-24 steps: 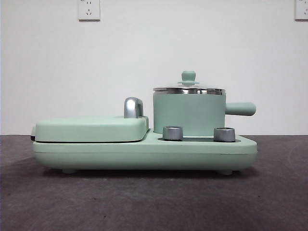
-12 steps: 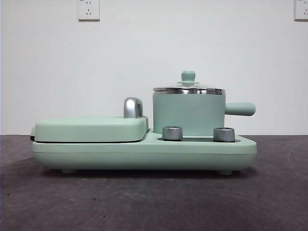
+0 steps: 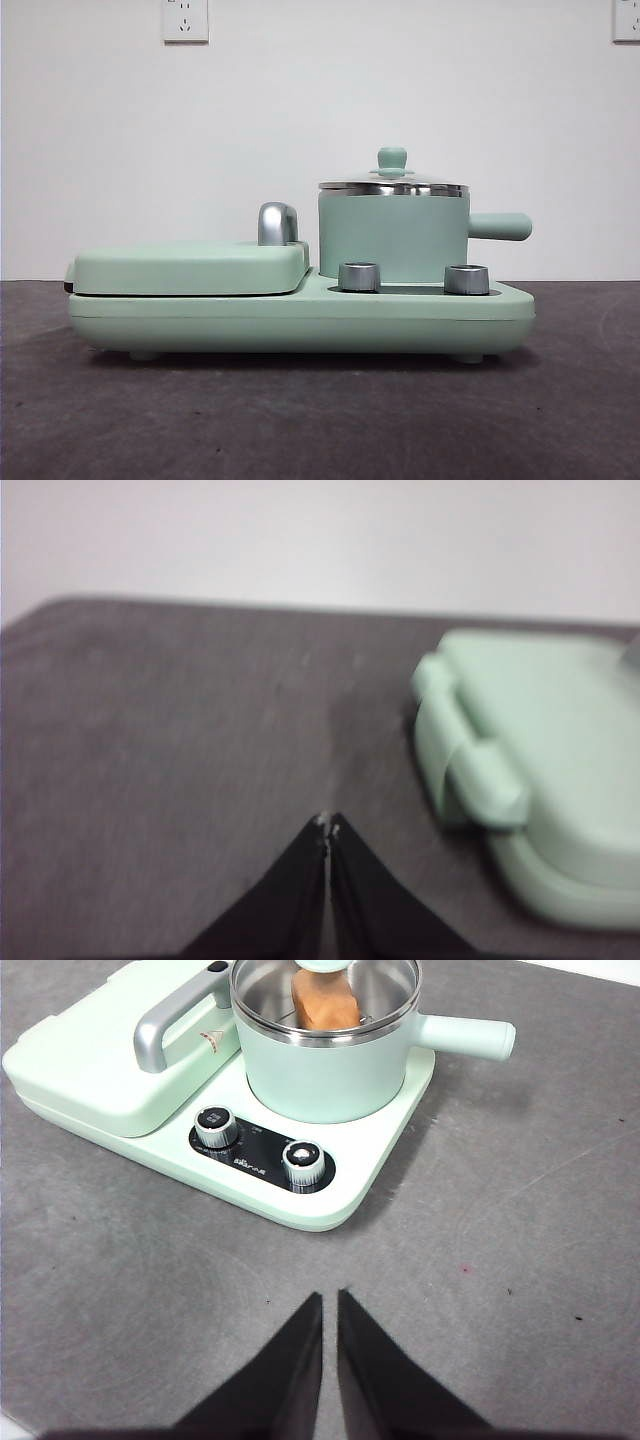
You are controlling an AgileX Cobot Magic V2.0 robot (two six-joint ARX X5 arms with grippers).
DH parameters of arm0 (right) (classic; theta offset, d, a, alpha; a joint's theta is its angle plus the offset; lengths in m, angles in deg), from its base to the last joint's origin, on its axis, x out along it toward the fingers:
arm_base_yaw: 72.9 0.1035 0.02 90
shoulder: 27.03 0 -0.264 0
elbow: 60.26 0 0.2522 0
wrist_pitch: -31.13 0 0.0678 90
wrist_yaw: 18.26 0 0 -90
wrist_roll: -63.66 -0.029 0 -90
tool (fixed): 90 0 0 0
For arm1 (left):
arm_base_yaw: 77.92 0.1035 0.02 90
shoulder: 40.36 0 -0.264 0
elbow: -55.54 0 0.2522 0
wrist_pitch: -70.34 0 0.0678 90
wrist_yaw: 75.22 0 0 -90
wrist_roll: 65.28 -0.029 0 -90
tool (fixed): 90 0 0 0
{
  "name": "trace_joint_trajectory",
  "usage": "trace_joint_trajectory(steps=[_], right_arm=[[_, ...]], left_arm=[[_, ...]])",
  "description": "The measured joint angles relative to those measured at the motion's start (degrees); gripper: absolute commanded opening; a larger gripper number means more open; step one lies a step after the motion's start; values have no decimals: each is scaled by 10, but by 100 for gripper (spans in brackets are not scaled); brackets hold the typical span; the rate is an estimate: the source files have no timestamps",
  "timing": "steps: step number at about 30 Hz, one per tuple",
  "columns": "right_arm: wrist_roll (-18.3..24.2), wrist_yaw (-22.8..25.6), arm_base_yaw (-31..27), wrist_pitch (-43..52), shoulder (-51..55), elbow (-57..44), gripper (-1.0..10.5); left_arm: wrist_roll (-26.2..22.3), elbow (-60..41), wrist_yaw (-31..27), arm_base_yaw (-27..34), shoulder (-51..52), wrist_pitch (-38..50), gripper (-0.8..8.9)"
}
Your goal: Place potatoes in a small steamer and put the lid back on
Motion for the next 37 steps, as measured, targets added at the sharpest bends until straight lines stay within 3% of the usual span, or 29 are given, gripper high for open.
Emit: trace_joint_trajectory(steps=[6, 27, 32, 37], right_arm=[[0, 0, 0, 0, 0, 0, 21], [12, 2, -4, 25, 0, 0, 21], [75, 1, -61, 171, 15, -36, 21], [108, 1, -154, 273, 57, -162, 21]], left_arm=[[-5, -36, 0, 7, 24, 39, 6], [-8, -36, 0, 7, 24, 30, 6], [-8, -36, 0, 7, 24, 30, 6], [-8, -36, 0, 7, 24, 30, 6]])
